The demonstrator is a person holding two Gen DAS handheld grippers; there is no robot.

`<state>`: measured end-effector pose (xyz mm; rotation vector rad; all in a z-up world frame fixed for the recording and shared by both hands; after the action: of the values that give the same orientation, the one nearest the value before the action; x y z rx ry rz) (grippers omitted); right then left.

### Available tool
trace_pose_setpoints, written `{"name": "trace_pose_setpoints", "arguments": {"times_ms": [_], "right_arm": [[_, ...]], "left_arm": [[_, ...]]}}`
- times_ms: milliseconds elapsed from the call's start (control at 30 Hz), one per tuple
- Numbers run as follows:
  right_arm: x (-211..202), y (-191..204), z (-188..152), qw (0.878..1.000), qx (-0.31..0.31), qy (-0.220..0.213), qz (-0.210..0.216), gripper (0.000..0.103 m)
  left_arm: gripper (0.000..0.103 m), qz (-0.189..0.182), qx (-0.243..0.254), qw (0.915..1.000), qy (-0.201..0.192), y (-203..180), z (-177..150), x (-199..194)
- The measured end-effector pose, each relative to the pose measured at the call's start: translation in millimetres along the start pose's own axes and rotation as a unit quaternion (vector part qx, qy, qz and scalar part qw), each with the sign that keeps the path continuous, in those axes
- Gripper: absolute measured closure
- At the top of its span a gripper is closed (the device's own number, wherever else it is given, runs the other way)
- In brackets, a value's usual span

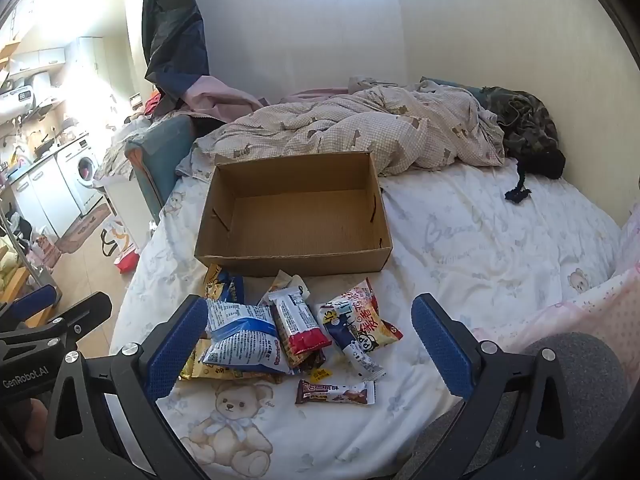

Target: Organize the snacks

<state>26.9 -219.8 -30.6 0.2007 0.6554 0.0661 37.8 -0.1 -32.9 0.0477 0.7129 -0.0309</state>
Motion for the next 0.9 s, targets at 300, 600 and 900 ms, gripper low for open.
{"name": "trace_pose_setpoints", "arguments": {"times_ms": [300,600,900], "right_arm": [[-0.6,-0.8,0.7,1.0,0.0,-0.001,0.001,0.0],[-0.5,-0.7,1.2,1.0,0.0,-0.002,0.001,0.0],[-0.2,-1.2,1.0,1.0,0.001,-0.001,0.001,0.0]], "left_arm": [[0.0,0.001,0.001,1.0,0.0,0.1,0.0,0.0],[0.0,0.002,0.001,1.0,0.0,-0.1,-0.1,0.0],[0.0,0.002,0.0,1.0,0.0,0.0,-0.1,-0.1]]}}
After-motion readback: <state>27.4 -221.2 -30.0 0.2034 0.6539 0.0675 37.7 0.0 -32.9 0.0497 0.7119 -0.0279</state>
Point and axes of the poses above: each gripper's, at about its wrist camera, not at the fingertips, and x roughly the way its jaws point, y to its left, z to its top, the point moved 5 cm from there along x, roughly the way its jaws point, and after that the axes turned 7 degrees about x, right-handed, at the moved point
